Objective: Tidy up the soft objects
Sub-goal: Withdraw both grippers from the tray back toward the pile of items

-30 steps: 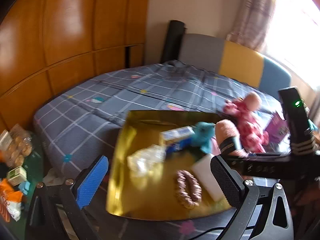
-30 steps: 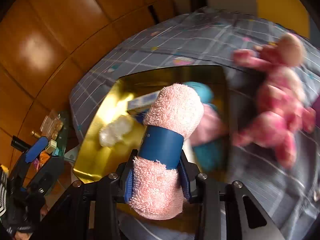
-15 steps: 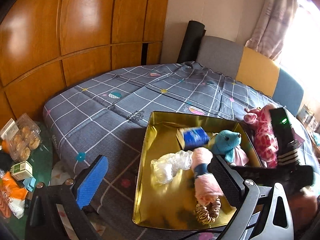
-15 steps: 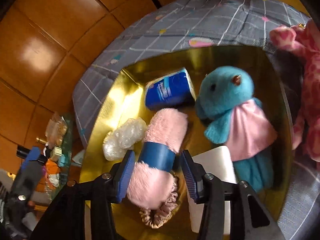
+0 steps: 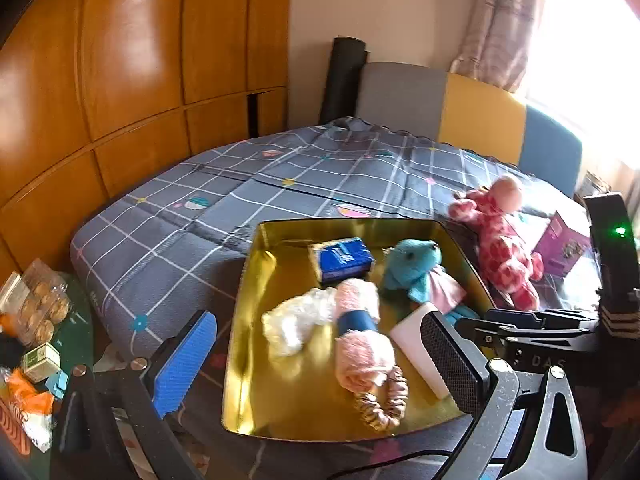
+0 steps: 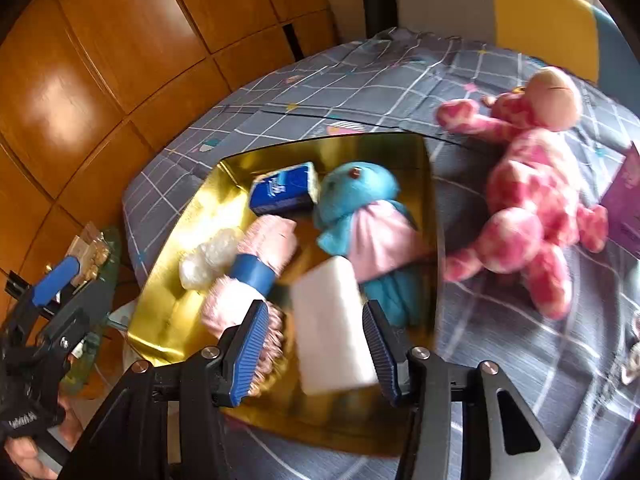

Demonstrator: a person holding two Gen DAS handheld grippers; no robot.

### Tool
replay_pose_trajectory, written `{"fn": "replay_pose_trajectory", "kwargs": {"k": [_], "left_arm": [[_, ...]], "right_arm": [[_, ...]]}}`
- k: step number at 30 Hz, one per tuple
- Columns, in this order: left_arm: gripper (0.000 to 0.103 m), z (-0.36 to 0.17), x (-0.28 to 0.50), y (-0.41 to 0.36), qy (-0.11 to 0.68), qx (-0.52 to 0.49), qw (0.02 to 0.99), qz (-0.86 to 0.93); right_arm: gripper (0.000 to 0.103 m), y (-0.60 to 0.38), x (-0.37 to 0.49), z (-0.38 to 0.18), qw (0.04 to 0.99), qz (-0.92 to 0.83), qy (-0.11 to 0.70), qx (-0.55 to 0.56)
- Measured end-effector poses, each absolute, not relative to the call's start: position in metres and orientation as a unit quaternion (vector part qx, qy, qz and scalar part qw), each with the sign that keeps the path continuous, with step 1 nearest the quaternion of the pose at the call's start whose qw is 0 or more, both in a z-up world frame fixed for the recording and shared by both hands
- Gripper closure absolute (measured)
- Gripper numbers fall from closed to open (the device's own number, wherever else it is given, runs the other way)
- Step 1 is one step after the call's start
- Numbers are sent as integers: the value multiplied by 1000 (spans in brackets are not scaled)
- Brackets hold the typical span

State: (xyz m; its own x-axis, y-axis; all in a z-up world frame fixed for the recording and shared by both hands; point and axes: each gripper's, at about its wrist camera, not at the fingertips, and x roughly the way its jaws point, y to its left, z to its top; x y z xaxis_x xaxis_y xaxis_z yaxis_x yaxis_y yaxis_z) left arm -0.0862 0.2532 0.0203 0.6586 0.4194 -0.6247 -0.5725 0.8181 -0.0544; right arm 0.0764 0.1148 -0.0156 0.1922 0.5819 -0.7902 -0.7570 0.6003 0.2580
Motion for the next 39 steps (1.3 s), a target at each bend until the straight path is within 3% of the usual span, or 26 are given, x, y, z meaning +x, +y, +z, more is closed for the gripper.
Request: {"fn": "replay_pose_trajectory", "kwargs": {"k": [20,32,39], "left_arm": [[0,24,-46,178,332,-68,926,166],[0,24,5,121,357,-54,931,49],[0,25,33,89,356,-45,934,7]], "right_arm": [[54,-66,104,4,844,300,443,-34],[53,-260,136,23,899,94,415,106],[53,-338,148,4,899,-12,387,207]]}}
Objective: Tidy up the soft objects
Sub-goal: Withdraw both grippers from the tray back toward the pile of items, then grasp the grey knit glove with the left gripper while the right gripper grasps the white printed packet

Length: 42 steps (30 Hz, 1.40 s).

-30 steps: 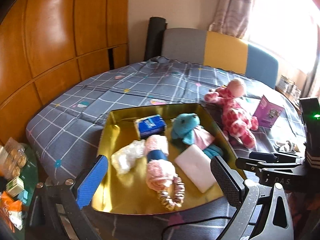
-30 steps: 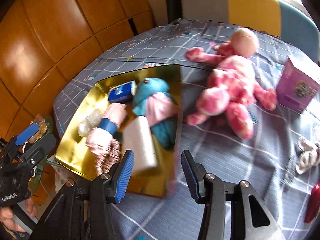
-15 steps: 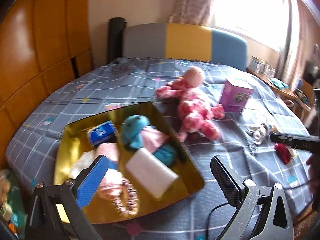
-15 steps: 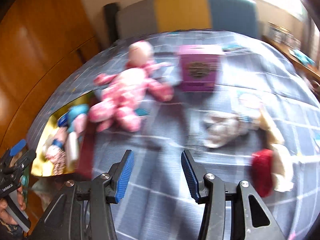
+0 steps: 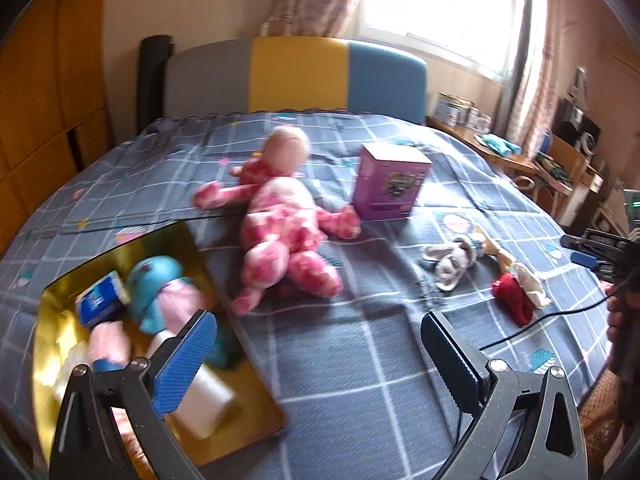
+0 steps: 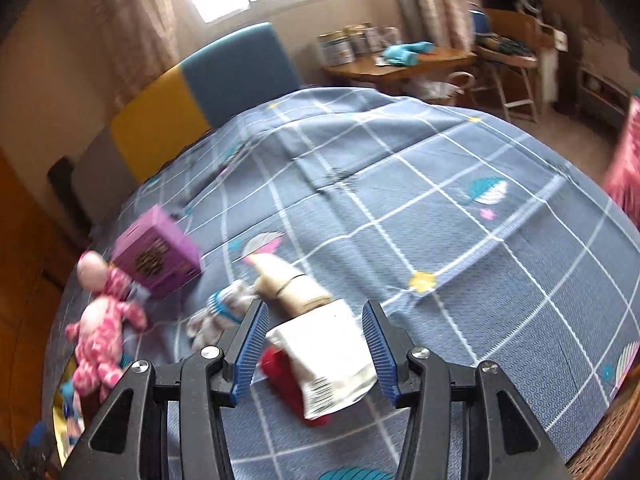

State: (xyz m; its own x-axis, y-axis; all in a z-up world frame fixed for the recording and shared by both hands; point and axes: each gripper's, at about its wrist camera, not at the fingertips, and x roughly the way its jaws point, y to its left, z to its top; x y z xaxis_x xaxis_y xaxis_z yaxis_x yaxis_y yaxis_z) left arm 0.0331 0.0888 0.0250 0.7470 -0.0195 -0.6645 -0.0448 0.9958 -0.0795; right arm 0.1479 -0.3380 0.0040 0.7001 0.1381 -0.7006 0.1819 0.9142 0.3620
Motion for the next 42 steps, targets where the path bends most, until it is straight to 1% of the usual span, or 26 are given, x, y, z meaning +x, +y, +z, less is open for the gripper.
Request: {"fn": "replay_pose_trajectory", "kwargs": {"k": [5,12,17,25,36,40,41,42], "left_arm": [[0,21,63,55,364,-25,930,-47],[0,11,106,-1,386,-19,912,-137],[0,-4,137,-40,413,34,897,-153],[0,-23,180,-86,412,123,887,-168],[0,-51,242,-141,421,197,861,-206],[0,-64,259,-153,425,206,856,-210],[2,-68,263,-156,426,207,855,-213],[7,-71,266,-159,427,207,853,-216]], "right_arm": [[53,-358,150,-19,875,-16,403,269],[53,-357,149,-19,871,-10,407,275],[53,-367,148,-23,863,-13,407,299],[53,-371,149,-29,851,-5,416,321],[53,-359,154,-33,843,32,431,319],[53,-358,155,-36,840,36,434,323],[53,-358,156,-36,839,36,436,324],[53,-358,156,-36,838,37,436,325]]}}
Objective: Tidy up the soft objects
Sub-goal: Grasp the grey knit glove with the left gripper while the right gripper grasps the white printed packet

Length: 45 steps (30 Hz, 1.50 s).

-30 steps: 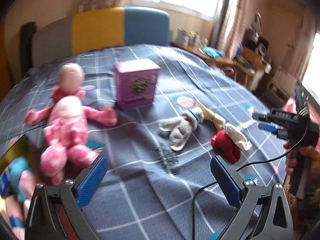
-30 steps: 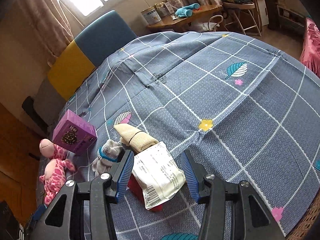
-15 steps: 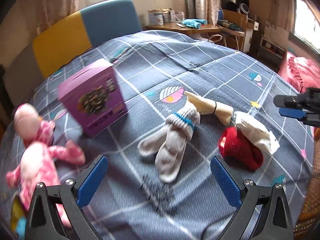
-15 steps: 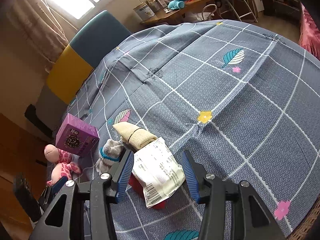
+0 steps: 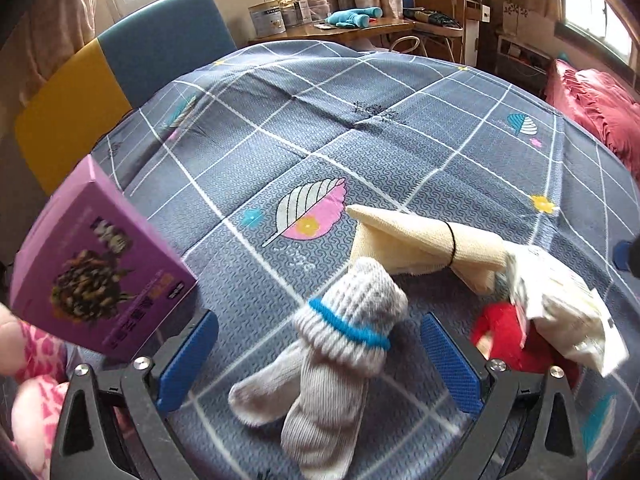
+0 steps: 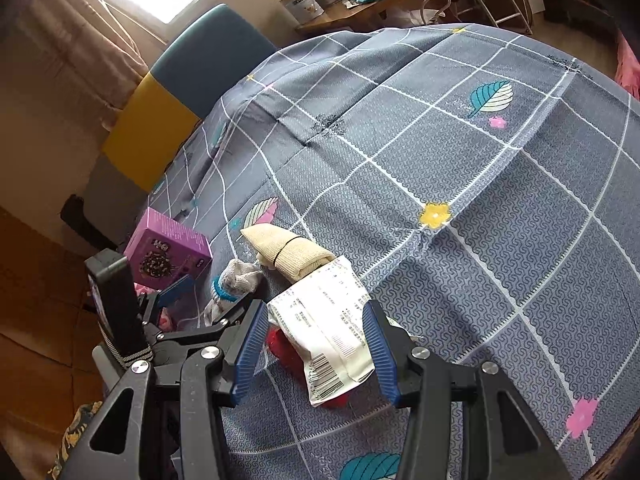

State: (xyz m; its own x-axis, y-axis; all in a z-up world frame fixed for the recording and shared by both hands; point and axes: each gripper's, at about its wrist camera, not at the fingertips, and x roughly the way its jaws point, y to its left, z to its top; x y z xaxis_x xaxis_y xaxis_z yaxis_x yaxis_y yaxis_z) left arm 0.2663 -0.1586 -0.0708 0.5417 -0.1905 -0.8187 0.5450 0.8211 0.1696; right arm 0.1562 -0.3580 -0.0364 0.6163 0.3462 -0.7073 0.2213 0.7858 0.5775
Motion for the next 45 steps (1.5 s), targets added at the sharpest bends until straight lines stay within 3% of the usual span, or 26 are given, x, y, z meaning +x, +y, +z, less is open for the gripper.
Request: {"fn": "replay_pose_trajectory", "kwargs": {"k": [1,3,6,14,25,33,37,45], "left_arm": [[12,-75,271,-161,429,207,853,-214],[58,-81,277,-165,432,201,852,-215],[62,-92,284,-166,463,170,838,-232],[62,-64,236,-121,452,74,857,-237],[62,-49,158,-39,452,-3,874,-181],[62,-36,125,2,439,-54,882,-162],[62,-27,115,14,430,-66,885,-166],[62,-18,102,21,421,-83,885,-180]], "right_arm": [[53,-358,156,-36,838,38,436,325],[53,-358,156,-36,839,38,435,325],[53,-360,155,-34,844,35,426,325],[53,-365,152,-31,845,30,416,335],[53,-333,167,-21,852,65,454,251],[49,-309,204,-14,847,91,500,157],[32,-304,204,-16,836,135,520,112],[32,-314,217,-57,801,125,579,89]]}}
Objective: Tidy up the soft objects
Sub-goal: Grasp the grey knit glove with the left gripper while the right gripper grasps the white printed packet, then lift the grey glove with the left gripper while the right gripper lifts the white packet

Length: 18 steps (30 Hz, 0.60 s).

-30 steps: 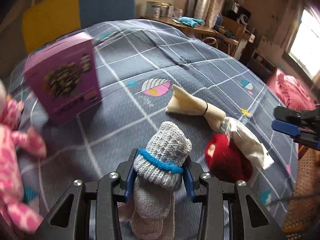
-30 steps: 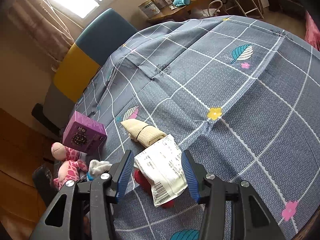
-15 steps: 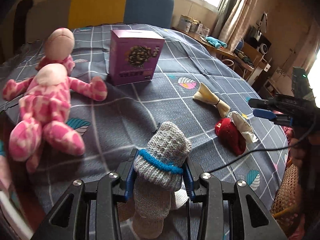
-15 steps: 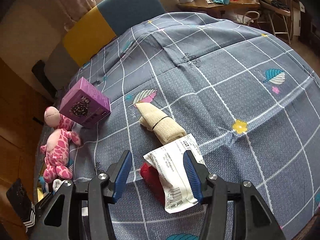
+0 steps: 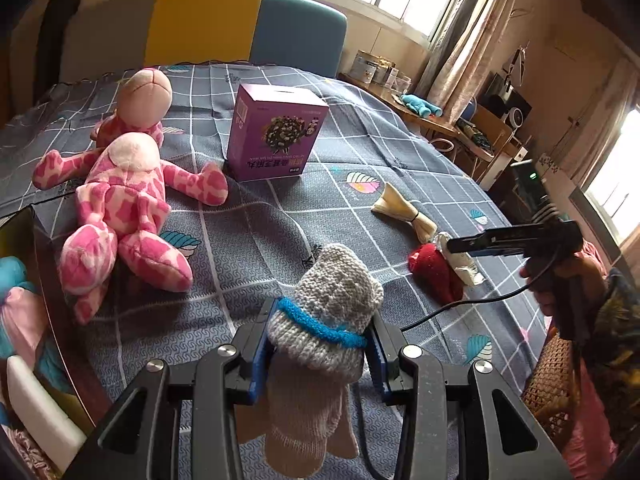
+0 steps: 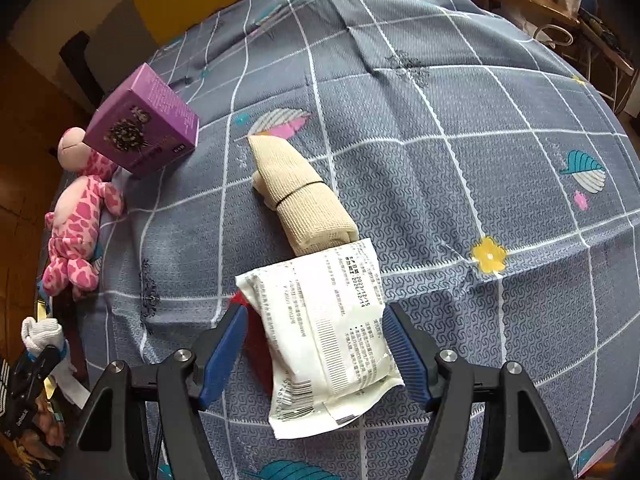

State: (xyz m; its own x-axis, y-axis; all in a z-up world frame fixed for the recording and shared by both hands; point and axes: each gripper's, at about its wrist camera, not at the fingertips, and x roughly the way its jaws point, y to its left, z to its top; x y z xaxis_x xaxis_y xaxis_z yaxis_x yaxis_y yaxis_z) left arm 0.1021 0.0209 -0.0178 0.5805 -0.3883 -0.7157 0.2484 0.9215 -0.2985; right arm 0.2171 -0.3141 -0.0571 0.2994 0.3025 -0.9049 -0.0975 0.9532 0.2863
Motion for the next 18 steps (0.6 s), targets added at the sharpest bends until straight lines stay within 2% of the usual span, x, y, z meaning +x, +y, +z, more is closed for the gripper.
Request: {"fn": "replay_pose_trajectory", "kwargs": {"k": [3,6,10,18], "left_arm": [[62,-14,98,22,418,-88,886,-182],[62,-11,94,22,417,-87,887,-180],[62,-9,88,22,414,-84,889,-177],[62,2,72,32,405,-81,897,-156]], "right_arm": [[32,-314,221,-76,792,132,588,93],[41,-313,219,-76,802,133,578,79],[45,-315,217,-71,812,125,565,72],[45,-308,201,-33,855,109,503,65]]}}
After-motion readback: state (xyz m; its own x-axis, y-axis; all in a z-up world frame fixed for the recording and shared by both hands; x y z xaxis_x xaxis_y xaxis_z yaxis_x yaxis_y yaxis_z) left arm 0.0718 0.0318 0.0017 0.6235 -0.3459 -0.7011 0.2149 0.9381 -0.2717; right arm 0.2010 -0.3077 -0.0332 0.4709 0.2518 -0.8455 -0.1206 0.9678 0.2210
